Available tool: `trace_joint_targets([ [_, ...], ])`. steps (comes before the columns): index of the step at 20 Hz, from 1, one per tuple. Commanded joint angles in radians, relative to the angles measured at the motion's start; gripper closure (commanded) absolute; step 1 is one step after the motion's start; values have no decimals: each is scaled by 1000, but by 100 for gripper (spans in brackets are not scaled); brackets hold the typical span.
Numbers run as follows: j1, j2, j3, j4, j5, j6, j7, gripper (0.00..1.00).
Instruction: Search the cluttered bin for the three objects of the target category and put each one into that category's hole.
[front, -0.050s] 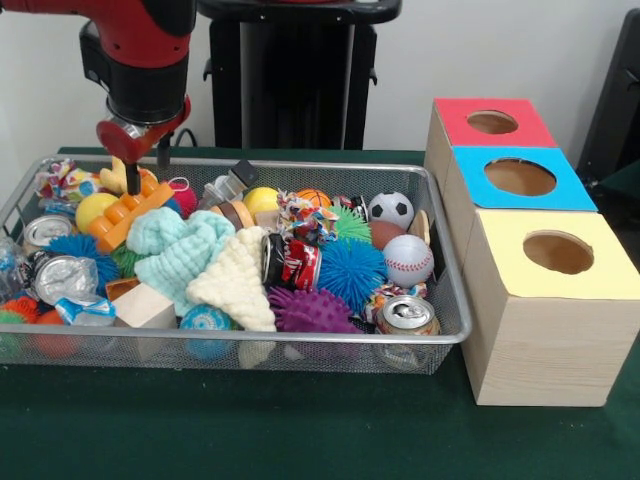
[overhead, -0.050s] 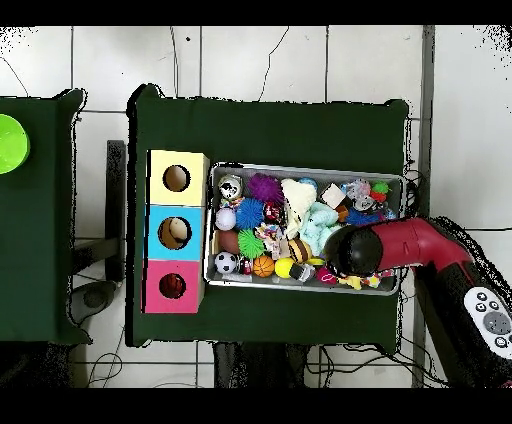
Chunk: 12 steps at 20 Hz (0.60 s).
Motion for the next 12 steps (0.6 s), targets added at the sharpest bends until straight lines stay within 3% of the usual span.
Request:
trace_joint_targets([
  [1, 2, 40, -36, 8, -100, -41, -129, 0],
  [12, 30, 22, -59, 0, -144, -16, -115, 0],
])
